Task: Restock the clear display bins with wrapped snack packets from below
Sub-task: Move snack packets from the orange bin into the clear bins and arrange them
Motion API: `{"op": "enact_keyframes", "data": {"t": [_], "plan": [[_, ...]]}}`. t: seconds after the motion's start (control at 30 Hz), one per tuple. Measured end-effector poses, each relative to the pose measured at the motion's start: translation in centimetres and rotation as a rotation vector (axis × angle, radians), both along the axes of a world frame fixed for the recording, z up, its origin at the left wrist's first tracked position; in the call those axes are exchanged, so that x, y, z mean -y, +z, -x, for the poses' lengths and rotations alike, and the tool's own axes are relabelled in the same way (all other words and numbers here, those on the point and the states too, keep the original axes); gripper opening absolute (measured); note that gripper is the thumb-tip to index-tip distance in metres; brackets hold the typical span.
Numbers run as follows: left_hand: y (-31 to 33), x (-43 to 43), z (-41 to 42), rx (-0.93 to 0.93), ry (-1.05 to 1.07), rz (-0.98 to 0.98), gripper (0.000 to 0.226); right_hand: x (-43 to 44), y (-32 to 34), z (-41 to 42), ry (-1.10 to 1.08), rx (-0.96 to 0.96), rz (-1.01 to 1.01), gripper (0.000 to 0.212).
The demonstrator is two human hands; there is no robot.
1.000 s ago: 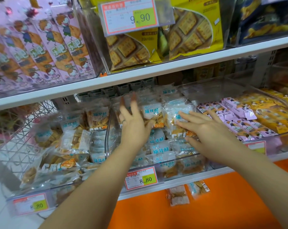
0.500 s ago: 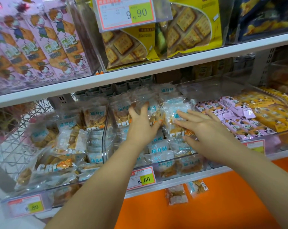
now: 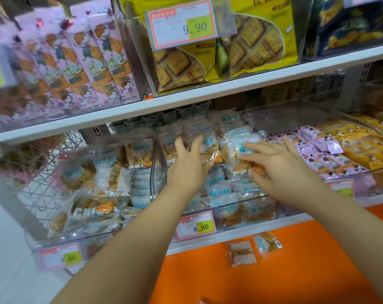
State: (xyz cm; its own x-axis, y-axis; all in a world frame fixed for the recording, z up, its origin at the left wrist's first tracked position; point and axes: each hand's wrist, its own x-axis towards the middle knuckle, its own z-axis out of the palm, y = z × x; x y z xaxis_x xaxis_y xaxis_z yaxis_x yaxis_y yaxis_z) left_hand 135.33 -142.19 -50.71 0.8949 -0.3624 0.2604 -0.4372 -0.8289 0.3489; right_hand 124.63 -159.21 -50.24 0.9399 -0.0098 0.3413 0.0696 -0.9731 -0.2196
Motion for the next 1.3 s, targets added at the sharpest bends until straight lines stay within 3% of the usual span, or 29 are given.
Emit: {"op": "enact_keyframes", "data": {"t": [0.27, 0.43, 0.7, 0.93, 1.03, 1.17, 1.23, 1.3], "plan": [[1.6, -6.3, 5.3, 0.099, -0.107, 0.025, 0.035, -3.4, 0.7, 2.2, 0.067, 0.124, -0.085, 0.03], [2.0, -12.5, 7.4, 0.177, -0.075, 0.038, 0.025, -9.2, 1.8, 1.5, 0.197, 0.068, -0.03, 0.03], [1.9, -24.6, 7.8, 0.192, 0.097, 0.191, 0.029, -20.3, 3.4, -1.7, 0.35, -0.02, 0.043, 0.034], [1.3, -27.9, 6.3, 0.161, 0.174, 0.247, 0.033, -26.2, 1.9, -6.1, 0.412, -0.051, 0.021, 0.045], [0.7, -27.9, 5.8, 0.081, 0.163, 0.198, 0.043, -27.0, 0.8, -8.2, 0.37, -0.075, 0.028, 0.056], [0.1, -28.1, 5.6, 0.032, 0.158, 0.149, 0.047, -27.2, 0.5, -9.4, 0.353, -0.32, 0.022, 0.084], [0.0, -28.3, 5.2, 0.027, 0.147, 0.154, 0.044, -27.4, 0.5, -9.2, 0.323, -0.309, 0.104, 0.079], [-0.1, -28.4, 5.1, 0.019, 0.138, 0.167, 0.042, -27.5, 0.4, -8.7, 0.283, -0.185, 0.145, 0.06]]}}
